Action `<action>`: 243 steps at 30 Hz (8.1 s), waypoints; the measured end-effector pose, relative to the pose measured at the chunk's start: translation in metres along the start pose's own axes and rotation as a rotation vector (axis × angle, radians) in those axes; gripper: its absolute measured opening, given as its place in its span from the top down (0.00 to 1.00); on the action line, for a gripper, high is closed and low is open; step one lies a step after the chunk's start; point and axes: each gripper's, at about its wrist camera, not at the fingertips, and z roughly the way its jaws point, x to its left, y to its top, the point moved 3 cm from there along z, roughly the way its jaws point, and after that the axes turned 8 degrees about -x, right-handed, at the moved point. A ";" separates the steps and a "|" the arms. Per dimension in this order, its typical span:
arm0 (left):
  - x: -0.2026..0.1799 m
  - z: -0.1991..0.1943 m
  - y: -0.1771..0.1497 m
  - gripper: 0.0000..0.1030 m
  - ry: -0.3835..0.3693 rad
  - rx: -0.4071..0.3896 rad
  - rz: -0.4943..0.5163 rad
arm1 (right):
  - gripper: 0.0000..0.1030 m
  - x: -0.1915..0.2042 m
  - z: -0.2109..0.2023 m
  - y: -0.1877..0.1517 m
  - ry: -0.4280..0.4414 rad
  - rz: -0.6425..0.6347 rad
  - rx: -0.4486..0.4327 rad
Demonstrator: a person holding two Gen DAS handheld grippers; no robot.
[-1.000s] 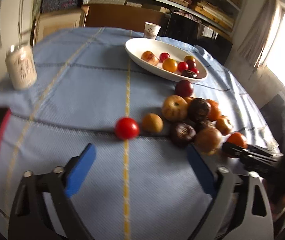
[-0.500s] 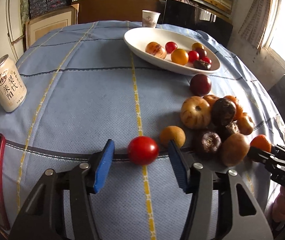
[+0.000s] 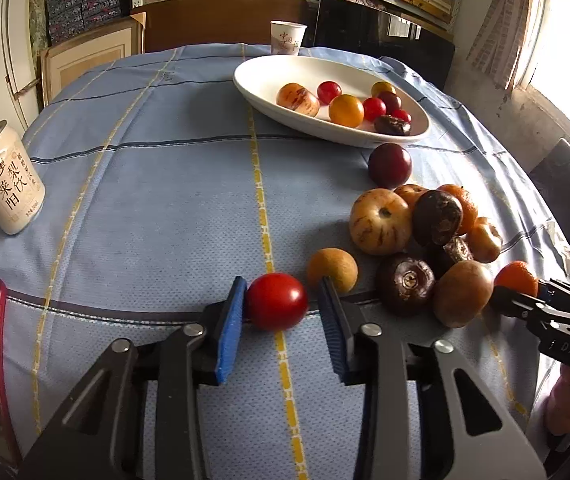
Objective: Organize fruits
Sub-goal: 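Grasp a red cherry tomato with the left tool while the right tool grasps an orange, then carry both fruits over the white plate and open both tools to drop them, then move both open tools back from the plate toward the fruit pile, then grasp a brown round fruit with the left tool while the right tool grasps a pale onion-like fruit, then carry both fruits over the white plate and open both tools to drop them, then move both open tools back from the plate toward the fruit pile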
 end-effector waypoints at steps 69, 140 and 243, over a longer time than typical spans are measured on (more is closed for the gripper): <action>-0.025 -0.014 0.055 0.09 0.229 -0.178 -0.034 | 0.37 0.002 -0.009 0.091 0.027 -0.281 -0.249; -0.137 0.002 -0.009 0.49 -0.122 -0.008 0.387 | 0.58 -0.016 0.018 0.059 0.127 -0.224 0.040; -0.004 -0.026 0.028 0.06 0.134 -0.146 -0.200 | 0.45 0.039 0.026 0.036 0.171 -0.299 0.087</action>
